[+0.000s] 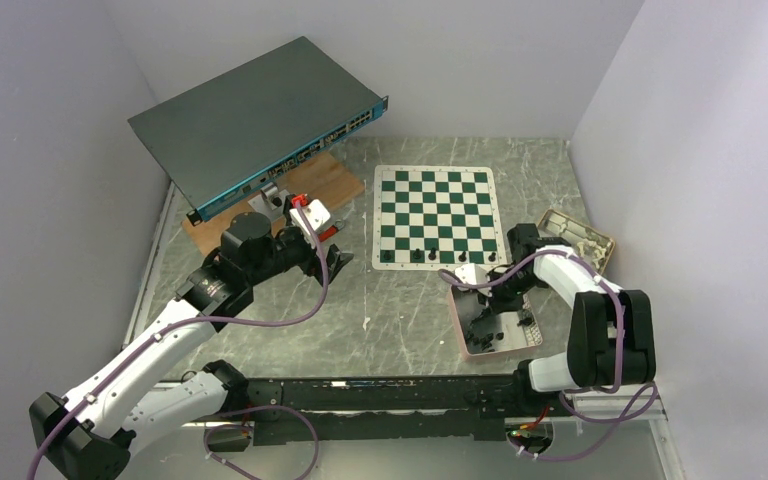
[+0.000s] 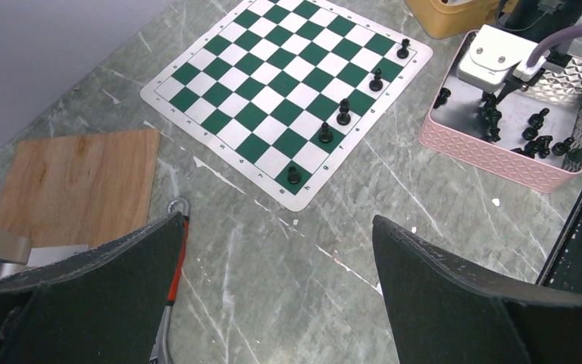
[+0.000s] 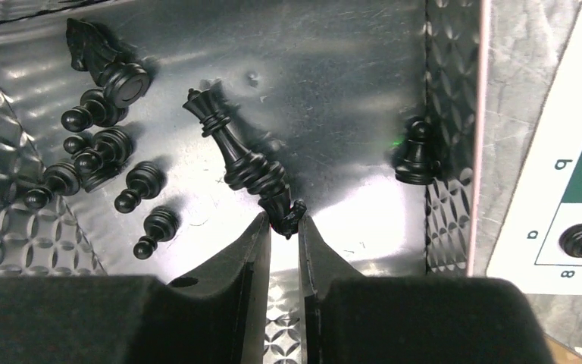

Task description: Set up the chess pieces on the board

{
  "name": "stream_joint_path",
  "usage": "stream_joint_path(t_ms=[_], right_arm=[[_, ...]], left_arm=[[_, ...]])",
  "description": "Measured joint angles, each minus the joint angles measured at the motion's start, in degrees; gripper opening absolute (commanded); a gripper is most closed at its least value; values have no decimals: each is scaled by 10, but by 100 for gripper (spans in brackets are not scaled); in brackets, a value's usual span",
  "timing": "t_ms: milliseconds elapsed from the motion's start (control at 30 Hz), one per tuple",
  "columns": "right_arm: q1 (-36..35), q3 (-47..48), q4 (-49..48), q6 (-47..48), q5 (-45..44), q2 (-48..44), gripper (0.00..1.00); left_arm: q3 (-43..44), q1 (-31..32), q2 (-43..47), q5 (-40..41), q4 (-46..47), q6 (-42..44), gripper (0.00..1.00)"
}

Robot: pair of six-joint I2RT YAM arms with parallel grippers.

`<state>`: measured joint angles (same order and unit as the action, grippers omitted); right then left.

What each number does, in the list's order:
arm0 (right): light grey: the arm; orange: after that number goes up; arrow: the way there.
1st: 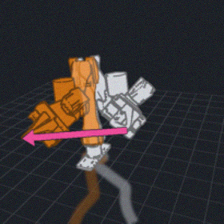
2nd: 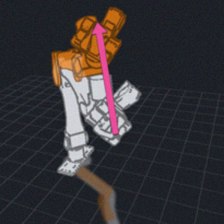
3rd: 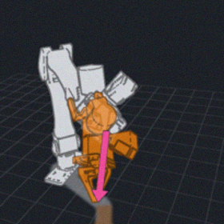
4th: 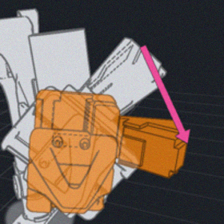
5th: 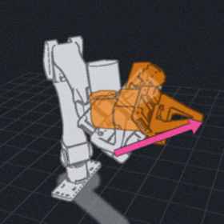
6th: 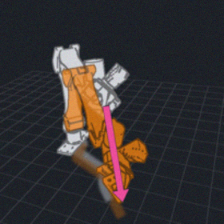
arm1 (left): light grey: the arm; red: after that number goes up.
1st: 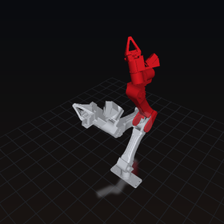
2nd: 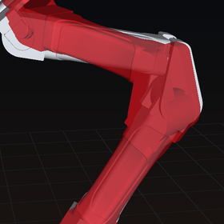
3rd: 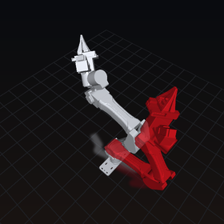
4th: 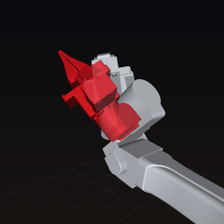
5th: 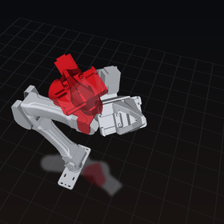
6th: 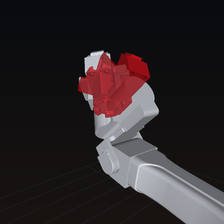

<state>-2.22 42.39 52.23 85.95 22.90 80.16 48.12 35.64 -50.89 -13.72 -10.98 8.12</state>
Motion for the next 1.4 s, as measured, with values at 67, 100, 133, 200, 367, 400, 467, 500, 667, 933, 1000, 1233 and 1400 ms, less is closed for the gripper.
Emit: stream_joint_path(t_ms=[67,100,133,200,367,400,467,500,667,933,1000,1233,1400], right_arm=[[0,3,-3,-10,2,0,0],[0,5,-4,-15,2,0,0],[0,8,-4,-23,2,0,0],[0,12,-4,-32,2,0,0],[5,17,-2,-47,3,-4,0],[6,17,1,-49,5,-8,0],[8,17,5,-57,10,-21,0],[9,17,8,-62,14,-28,0],[10,17,27,-102,29,-68,0],[11,17,53,-172,51,-72,0],[12,17,60,-181,62,-73,0],[47,30,82,-193,77,-83,0],[92,43,101,-185,94,-81,0]], left_arm=[[0,0,0,0,0,0,99],[0,0,-1,0,0,0,99],[0,0,-1,0,0,0,99],[0,0,-2,-1,0,0,99],[0,0,-6,-12,0,0,99],[0,0,-7,-17,0,-1,99],[0,0,-10,-29,1,-3,99],[0,0,-11,-35,3,-5,99],[0,0,-28,-76,17,-25,99],[-16,8,-69,-123,99,-175,99],[-40,24,-76,-123,146,-231,99],[-90,118,-148,-93,280,-393,98],[-82,158,-238,-80,358,-466,97]])
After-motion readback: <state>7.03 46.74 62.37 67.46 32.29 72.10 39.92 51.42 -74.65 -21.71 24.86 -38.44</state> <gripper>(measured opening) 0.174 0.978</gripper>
